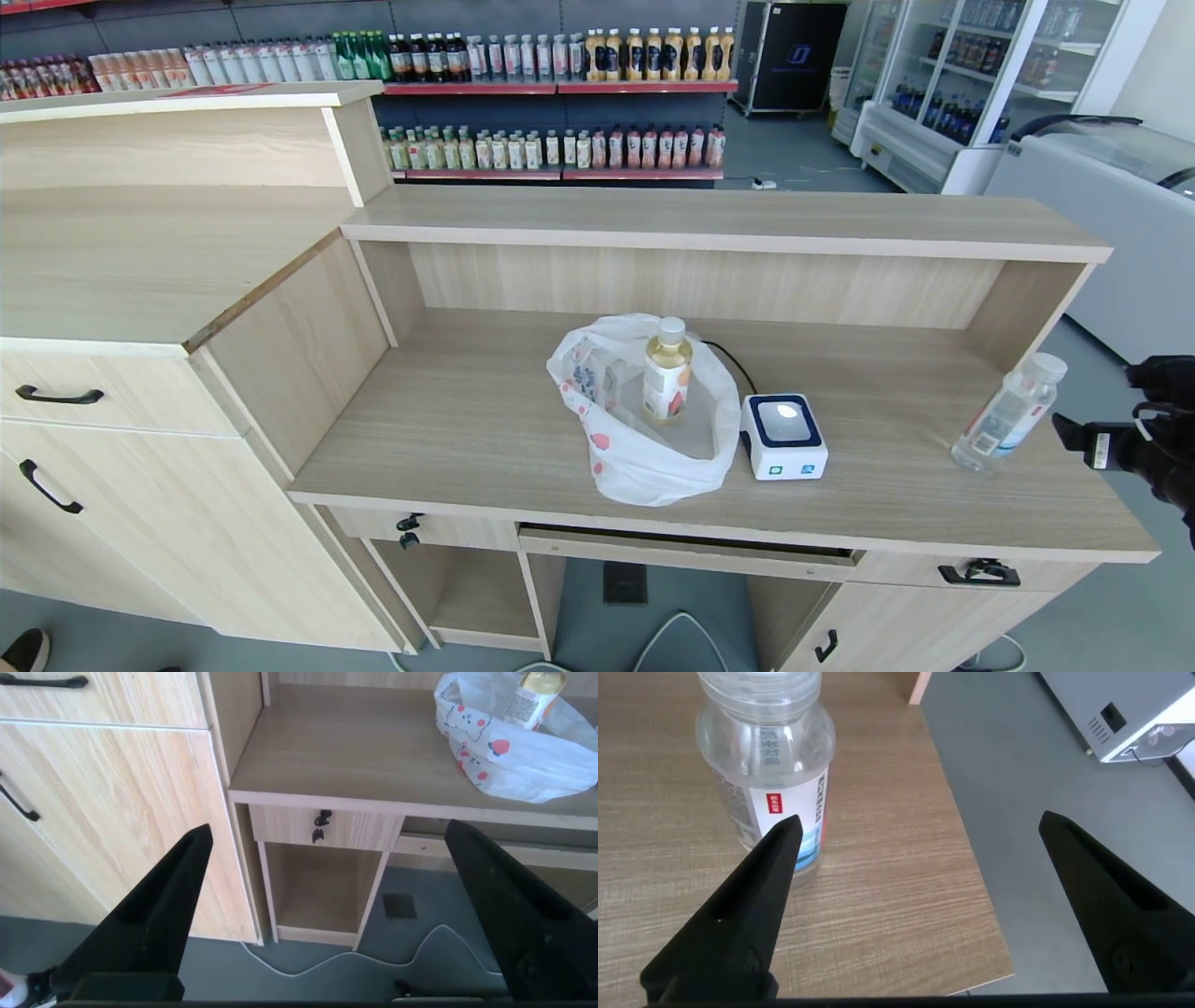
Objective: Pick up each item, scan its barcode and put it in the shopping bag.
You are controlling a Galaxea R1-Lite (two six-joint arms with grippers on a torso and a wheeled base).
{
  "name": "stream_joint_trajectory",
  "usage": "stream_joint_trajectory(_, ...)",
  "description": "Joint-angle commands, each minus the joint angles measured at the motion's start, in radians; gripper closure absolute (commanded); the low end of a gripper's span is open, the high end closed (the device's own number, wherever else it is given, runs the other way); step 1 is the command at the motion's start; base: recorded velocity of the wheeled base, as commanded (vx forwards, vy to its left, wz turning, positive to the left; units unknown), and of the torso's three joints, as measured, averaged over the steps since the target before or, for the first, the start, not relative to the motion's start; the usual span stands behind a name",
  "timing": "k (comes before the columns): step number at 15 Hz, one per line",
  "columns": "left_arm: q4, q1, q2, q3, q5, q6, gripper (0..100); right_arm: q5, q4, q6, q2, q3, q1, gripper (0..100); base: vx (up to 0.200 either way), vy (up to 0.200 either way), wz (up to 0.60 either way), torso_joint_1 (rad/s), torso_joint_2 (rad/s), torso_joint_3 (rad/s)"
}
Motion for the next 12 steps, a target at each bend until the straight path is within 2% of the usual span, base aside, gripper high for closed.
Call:
stream_joint_trajectory(1,0.000,0.000,0.000,0.000,0.001,0.000,0,-0.001,-0.001,0.001,0.022,-0.009,0.000,0,0.000,0.000,0.00,0.000,0.00,0.000)
stream_joint_trajectory(12,0.001,0.000,0.000,0.000,-0.001,0.000,0,0.004,-0.015,0.012,0.077,-0.055,0.040,0,0.000,0.000,0.00,0.000,0.00,0.000)
